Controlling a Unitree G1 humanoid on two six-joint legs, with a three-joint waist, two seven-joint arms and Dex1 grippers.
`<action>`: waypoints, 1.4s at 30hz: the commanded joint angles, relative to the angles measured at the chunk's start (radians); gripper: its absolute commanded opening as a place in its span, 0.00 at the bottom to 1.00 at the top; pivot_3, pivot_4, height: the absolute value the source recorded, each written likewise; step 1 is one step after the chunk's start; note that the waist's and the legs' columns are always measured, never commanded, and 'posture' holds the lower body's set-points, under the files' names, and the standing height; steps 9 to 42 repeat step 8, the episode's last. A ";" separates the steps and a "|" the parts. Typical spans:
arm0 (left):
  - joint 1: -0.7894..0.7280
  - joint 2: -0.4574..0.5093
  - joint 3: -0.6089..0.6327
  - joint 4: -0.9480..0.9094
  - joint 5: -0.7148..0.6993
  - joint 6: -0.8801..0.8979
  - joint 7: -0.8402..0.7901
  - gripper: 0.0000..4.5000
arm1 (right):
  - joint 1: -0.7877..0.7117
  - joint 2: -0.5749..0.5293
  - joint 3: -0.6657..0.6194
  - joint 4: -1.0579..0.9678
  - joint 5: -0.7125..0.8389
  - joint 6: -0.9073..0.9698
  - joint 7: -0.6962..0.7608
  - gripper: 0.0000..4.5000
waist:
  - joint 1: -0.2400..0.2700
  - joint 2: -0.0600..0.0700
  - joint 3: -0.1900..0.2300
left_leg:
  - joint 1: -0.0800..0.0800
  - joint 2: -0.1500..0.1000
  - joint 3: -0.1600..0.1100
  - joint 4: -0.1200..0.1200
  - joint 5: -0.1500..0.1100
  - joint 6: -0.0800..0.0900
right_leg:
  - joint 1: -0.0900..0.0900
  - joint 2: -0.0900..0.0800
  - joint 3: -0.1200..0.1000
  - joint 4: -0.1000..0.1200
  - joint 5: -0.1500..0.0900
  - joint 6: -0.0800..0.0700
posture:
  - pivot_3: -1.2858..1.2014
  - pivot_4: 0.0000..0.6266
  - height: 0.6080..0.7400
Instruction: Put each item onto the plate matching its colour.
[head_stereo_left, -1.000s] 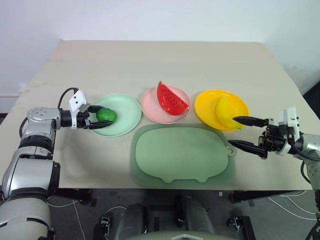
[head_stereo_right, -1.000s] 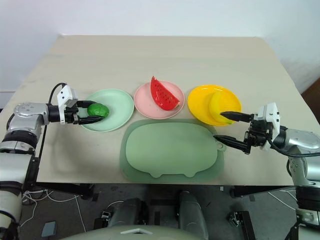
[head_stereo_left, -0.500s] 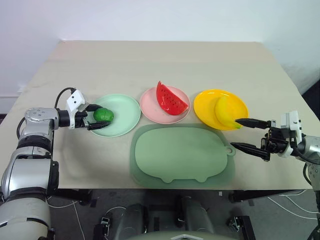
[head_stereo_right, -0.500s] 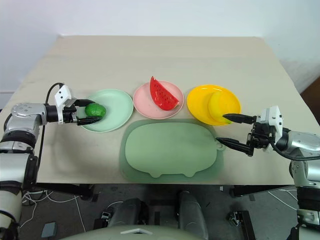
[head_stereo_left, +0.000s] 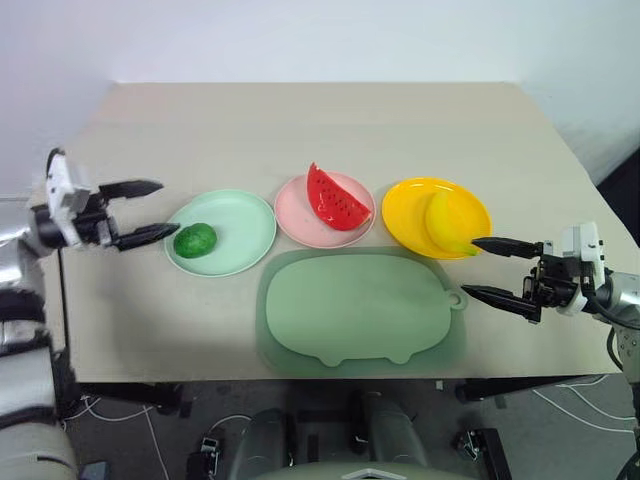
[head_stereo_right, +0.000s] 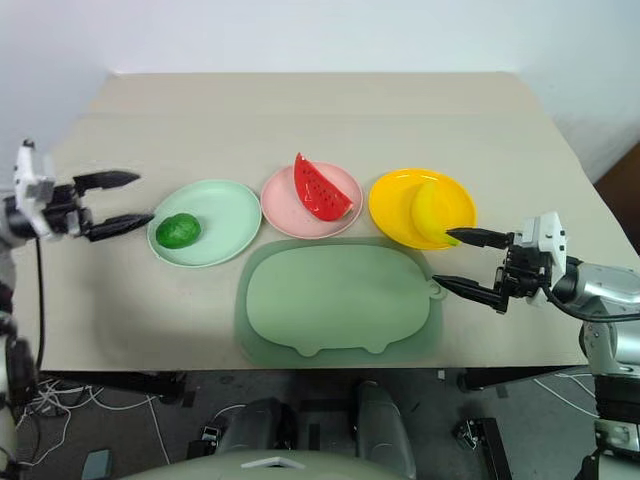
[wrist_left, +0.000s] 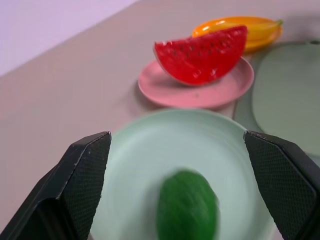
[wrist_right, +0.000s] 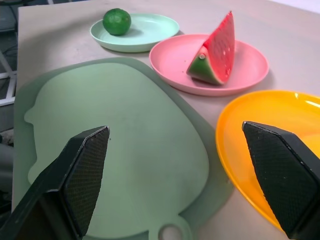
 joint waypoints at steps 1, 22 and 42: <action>0.182 0.023 0.124 -0.163 -0.091 0.053 0.020 0.99 | 0.016 -0.010 -0.052 -0.020 0.017 -0.005 -0.019 1.00 | -0.001 0.000 0.000 | 0.000 0.000 0.000 0.000 0.000 0.000 | 0.000 0.000 0.000 0.000 0.000 0.000 | 0.52 0.24 0.97; 0.518 -0.072 0.273 -0.352 -0.179 0.037 0.077 0.99 | 0.084 -0.008 -0.111 -0.049 0.030 0.003 -0.057 1.00 | 0.013 0.000 0.000 | 0.002 0.001 -0.002 0.000 -0.003 0.004 | 0.001 -0.002 0.000 -0.001 0.000 0.000 | 0.52 0.24 0.97; 0.518 -0.072 0.273 -0.352 -0.179 0.037 0.077 0.99 | 0.084 -0.008 -0.111 -0.049 0.030 0.003 -0.057 1.00 | 0.013 0.000 0.000 | 0.002 0.001 -0.002 0.000 -0.003 0.004 | 0.001 -0.002 0.000 -0.001 0.000 0.000 | 0.52 0.24 0.97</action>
